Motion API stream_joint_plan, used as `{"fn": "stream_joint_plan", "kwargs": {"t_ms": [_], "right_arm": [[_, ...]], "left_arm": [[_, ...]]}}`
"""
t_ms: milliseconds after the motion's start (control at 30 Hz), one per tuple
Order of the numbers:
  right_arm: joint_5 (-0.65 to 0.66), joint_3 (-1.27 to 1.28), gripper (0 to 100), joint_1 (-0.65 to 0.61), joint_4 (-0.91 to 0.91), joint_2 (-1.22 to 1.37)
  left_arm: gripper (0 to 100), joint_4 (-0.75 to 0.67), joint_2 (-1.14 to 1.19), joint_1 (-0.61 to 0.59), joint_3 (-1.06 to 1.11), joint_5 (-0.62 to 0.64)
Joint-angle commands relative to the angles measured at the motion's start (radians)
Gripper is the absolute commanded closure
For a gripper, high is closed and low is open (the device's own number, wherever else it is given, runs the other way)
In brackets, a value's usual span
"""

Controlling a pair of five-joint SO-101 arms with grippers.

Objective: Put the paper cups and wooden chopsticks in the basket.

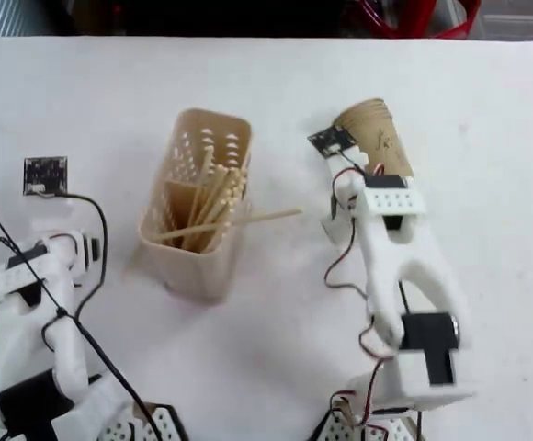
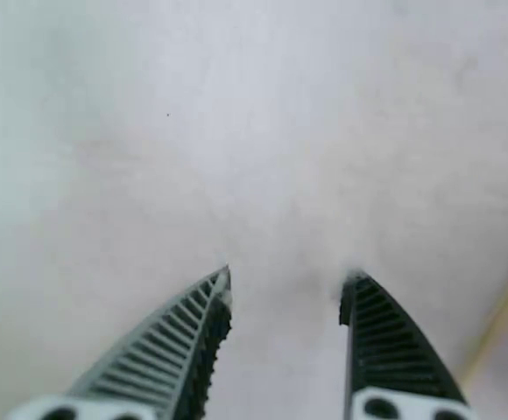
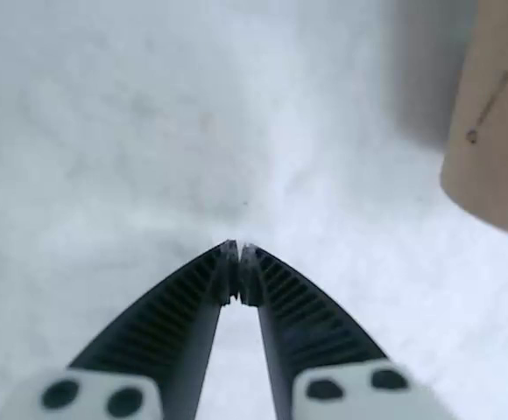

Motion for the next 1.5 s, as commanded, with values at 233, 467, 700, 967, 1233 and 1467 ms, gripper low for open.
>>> {"fn": "stream_joint_plan", "kwargs": {"t_ms": [233, 467, 700, 967, 1233, 1467], "right_arm": [[-0.035, -0.054, 97.7, 0.022, 0.125, -0.509], [-0.095, -0.358, 97.7, 0.110, 0.200, -0.193], [-0.095, -0.400, 97.7, 0.286, 0.015, 0.154], [-0.100, -0.428, 97.7, 0.271, 0.015, 0.171], [-0.094, -0.416, 97.7, 0.228, -0.051, 0.045], [-0.094, -0.368, 97.7, 0.216, -0.208, 0.174]], "left_arm": [[79, -0.020, -0.025, 0.005, -0.005, -0.009], [79, -0.025, -0.025, 0.004, 0.009, -0.009], [79, -0.025, -0.025, 0.004, 0.009, -0.009], [79, -0.025, -0.025, 0.005, 0.009, -0.009], [79, -0.025, -0.025, 0.018, 0.009, -0.011], [79, -0.025, -0.025, 0.018, 0.009, -0.011]]}}
